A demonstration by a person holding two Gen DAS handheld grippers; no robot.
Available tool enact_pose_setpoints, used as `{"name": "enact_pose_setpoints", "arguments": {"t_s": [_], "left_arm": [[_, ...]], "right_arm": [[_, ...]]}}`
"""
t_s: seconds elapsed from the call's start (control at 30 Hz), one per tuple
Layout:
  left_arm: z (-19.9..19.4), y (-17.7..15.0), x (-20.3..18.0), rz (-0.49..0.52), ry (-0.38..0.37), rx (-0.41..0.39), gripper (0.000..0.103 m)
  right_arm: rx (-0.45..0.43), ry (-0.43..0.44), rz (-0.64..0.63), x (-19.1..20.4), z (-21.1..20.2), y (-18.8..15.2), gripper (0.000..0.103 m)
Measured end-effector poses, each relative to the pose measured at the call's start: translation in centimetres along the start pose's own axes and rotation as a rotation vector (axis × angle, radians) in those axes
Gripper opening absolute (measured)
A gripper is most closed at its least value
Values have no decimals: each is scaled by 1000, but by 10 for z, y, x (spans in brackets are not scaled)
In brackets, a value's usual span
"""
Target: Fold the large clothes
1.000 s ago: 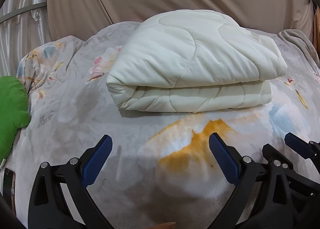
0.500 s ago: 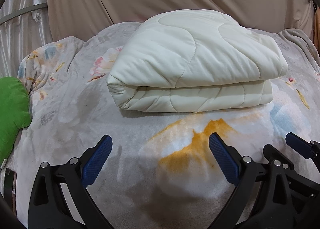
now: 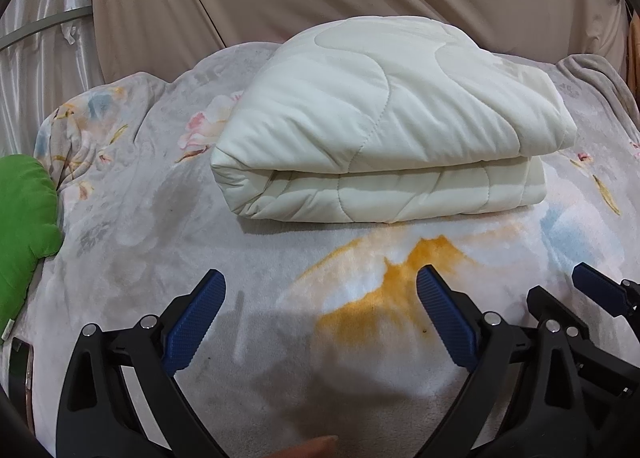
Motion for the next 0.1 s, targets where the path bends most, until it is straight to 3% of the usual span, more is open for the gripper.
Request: {"name": "enact_pose_setpoints", "arguments": {"t_s": [0.1], "left_arm": [[0,0,0,1,2,-1,94]], "right_arm": [[1,-1,0,0,0,0,45]]}}
Point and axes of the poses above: each gripper's, at about its wrist camera, not at the fingertips, and z roughly the way its jaws point, x to its left, y to its top, the point moved 2 cm from there along z, roughly the way its jaws point, and after that the axes turned 8 degrees about -z, right-handed, at the moved point
